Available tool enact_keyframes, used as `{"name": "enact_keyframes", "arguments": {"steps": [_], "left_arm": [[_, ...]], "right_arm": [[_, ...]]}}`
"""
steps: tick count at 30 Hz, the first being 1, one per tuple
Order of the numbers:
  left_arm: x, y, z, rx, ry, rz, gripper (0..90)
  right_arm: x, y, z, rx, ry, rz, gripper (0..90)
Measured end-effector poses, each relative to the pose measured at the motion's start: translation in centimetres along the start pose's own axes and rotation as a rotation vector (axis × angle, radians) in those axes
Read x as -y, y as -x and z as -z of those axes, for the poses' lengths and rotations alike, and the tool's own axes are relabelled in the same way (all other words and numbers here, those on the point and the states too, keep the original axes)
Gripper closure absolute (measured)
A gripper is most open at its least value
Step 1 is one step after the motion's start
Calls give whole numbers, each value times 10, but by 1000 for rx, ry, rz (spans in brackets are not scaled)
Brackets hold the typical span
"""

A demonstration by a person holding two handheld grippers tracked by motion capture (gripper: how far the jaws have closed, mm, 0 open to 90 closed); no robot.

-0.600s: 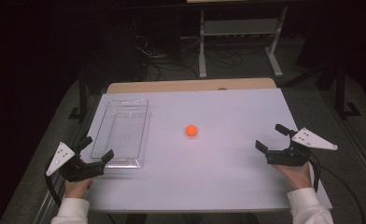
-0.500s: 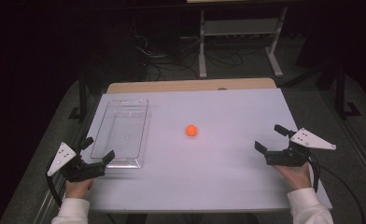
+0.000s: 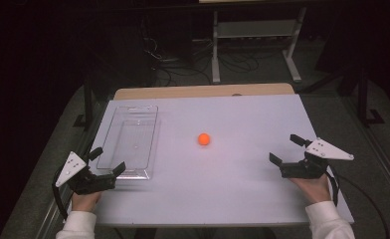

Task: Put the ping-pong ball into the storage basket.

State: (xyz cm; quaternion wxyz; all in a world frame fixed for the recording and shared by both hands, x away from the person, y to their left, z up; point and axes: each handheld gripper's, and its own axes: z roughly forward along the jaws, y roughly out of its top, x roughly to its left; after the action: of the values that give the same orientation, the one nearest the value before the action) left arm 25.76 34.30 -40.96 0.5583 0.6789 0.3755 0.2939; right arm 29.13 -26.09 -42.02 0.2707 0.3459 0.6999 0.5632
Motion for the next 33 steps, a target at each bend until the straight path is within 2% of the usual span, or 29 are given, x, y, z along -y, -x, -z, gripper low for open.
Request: {"name": "enact_keyframes", "arguments": {"steps": [2, 7, 14, 17, 23, 27, 30, 33], "left_arm": [[-3, 3, -1, 5, -17, -23, 0], [-9, 5, -2, 7, -16, -23, 0], [-13, 2, -2, -1, -32, -25, 0], [-16, 1, -2, 3, -52, -44, 0], [-24, 0, -2, 11, -57, -60, 0], [-33, 0, -5, 34, -63, -66, 0], [-37, 1, -10, 46, -99, -99, 0], [-40, 2, -13, 58, -108, -110, 0]], "right_arm": [[0, -1, 1, 1, 3, 1, 0], [-1, -2, 2, 0, 18, 5, 0], [1, -3, 0, -15, -2, 3, 0], [1, -3, -1, -16, -7, 6, 0], [1, -3, 0, -16, -5, 1, 0], [1, -3, 0, -18, -4, -2, 0], [1, -3, 0, -18, -3, -3, 0], [1, -2, 0, -18, -2, -5, 0]]}}
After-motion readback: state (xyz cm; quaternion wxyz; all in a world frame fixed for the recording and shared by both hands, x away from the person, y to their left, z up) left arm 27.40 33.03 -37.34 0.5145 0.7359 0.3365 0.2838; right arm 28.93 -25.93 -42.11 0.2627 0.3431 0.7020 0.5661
